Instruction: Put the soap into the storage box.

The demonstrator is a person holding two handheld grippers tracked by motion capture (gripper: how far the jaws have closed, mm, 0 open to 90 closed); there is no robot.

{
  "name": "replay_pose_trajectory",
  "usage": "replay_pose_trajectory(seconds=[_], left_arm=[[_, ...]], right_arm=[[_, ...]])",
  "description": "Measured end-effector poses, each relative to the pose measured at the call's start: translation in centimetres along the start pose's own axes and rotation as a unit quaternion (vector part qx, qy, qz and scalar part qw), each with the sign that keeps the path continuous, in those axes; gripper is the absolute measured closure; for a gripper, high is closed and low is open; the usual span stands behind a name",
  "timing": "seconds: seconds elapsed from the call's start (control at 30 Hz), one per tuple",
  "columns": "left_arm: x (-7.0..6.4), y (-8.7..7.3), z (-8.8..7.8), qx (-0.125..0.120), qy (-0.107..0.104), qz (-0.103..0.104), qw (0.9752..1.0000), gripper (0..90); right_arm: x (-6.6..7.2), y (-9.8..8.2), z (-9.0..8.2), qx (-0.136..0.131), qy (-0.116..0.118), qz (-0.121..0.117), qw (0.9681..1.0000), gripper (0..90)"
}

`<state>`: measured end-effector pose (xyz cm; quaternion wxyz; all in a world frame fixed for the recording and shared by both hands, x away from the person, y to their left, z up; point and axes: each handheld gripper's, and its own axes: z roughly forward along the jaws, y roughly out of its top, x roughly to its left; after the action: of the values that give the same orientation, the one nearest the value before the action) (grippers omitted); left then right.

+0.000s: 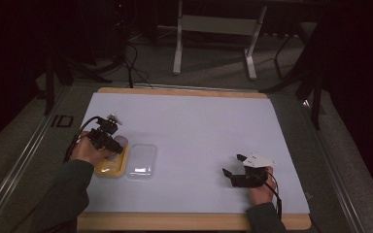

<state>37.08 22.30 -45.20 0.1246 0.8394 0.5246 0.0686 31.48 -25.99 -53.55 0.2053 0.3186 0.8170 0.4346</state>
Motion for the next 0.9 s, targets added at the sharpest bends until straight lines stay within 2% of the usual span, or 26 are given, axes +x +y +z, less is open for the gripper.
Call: replay_pose_trajectory(seconds=[0.13, 0.33, 0.67, 0.9], left_arm=[[-0.1, -0.3, 0.3, 0.003, -0.002, -0.001, 1.0000, 49.5], [-0.5, -0.6, 0.9, 0.007, 0.006, -0.001, 1.0000, 49.5], [-0.3, -1.2, 1.0, 0.004, 0.014, -0.018, 0.9997, 49.5], [-0.2, -1.7, 1.3, 0.003, 0.013, -0.029, 0.9995, 49.5]], right_arm=[[0.0, 0.0, 0.0, 0.000, 0.000, 0.001, 1.0000, 18.2], [0.0, 0.0, 0.0, 0.000, 0.000, 0.000, 1.0000, 18.2], [0.0, 0.0, 0.0, -0.001, 0.000, 0.001, 1.0000, 18.2], [0.0, 0.0, 0.0, 0.000, 0.000, 0.000, 1.0000, 18.2]])
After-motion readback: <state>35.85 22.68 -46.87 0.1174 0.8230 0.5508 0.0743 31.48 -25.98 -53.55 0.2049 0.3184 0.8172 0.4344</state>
